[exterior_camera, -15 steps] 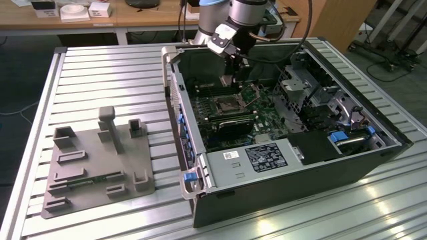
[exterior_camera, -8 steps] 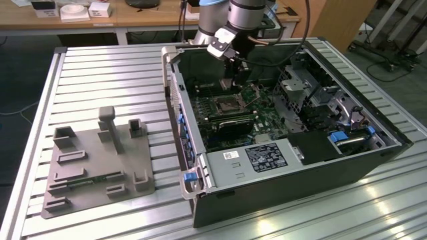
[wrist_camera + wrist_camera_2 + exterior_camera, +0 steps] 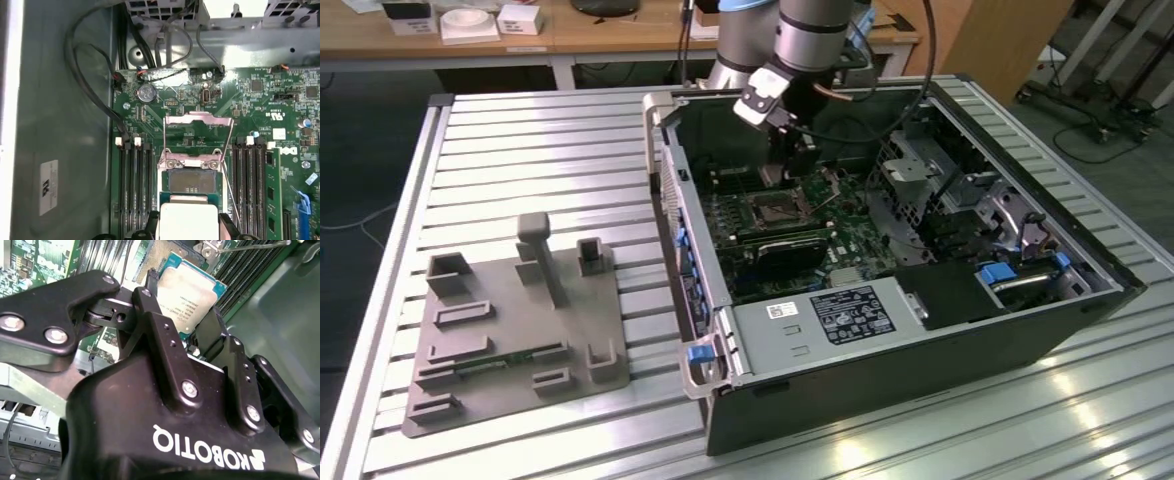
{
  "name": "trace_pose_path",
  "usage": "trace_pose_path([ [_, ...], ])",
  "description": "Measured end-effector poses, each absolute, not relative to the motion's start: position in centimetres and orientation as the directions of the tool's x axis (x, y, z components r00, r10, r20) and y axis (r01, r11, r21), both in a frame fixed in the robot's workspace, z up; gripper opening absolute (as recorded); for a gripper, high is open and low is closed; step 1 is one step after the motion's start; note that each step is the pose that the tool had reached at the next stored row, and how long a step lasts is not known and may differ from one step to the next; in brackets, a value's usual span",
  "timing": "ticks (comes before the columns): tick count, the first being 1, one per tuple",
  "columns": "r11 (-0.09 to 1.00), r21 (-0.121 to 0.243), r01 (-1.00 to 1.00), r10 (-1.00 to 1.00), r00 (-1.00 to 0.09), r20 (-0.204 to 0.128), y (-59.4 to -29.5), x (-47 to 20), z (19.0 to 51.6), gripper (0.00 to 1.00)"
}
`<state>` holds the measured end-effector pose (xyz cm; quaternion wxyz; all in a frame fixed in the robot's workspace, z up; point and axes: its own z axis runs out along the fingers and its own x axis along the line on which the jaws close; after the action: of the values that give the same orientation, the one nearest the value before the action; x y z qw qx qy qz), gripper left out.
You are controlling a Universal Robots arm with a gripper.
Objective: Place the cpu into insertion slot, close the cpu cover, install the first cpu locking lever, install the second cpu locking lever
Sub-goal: 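Place the cpu into insertion slot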
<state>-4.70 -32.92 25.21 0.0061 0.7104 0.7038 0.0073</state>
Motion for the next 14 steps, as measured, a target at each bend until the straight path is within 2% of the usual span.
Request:
trace_pose_path([
  [14,-0.017,0.019,1.0,1.0,0.017,0.002,-32.9,-4.6,23.4,0.54],
])
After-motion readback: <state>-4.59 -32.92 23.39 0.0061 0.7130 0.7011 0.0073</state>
